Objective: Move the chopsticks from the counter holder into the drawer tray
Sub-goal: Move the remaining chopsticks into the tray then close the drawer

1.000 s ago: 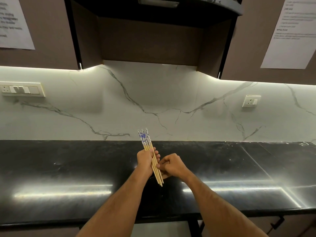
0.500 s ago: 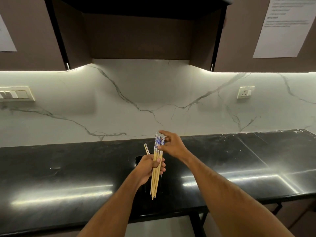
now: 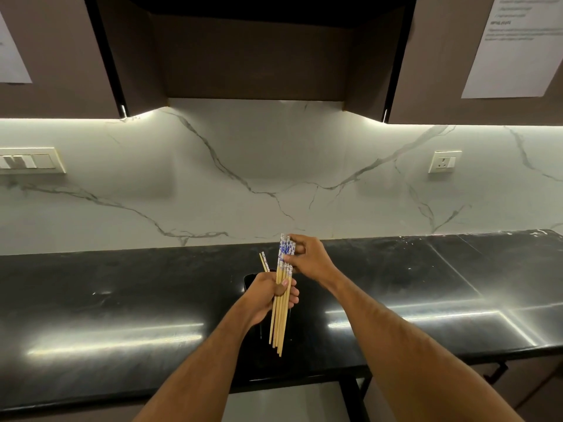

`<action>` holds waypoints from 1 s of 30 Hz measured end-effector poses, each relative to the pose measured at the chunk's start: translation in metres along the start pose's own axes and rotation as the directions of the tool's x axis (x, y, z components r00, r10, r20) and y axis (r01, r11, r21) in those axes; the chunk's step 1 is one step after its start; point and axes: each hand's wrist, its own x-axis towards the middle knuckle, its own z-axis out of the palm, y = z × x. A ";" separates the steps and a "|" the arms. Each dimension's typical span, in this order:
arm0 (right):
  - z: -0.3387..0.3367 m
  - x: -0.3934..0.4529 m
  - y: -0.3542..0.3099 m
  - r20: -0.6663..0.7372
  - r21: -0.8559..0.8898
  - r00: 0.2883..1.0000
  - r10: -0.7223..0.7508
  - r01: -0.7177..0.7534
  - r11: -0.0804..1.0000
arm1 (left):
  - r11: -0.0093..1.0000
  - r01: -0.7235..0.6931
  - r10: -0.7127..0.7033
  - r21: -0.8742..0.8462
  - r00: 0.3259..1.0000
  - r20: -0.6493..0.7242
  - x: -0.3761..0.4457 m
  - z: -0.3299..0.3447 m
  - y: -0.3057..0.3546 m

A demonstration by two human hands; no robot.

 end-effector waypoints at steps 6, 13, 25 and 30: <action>0.001 0.000 0.003 -0.076 -0.025 0.996 0.037 -0.039 0.999 | 1.000 0.001 -0.001 0.005 0.999 0.052 0.002 -0.001 -0.001; 0.001 0.000 0.002 -0.085 0.033 0.996 0.039 -0.036 0.999 | 1.000 0.010 -0.012 0.025 0.997 0.079 0.002 -0.002 -0.001; -0.003 -0.002 0.004 -0.133 0.042 0.978 0.160 -0.156 0.987 | 0.999 0.048 -0.046 -0.015 0.996 0.081 0.000 0.006 -0.009; -0.003 -0.003 0.006 -0.150 -0.002 0.979 0.137 -0.139 0.990 | 0.998 0.069 -0.069 0.004 0.992 0.110 -0.001 0.007 -0.010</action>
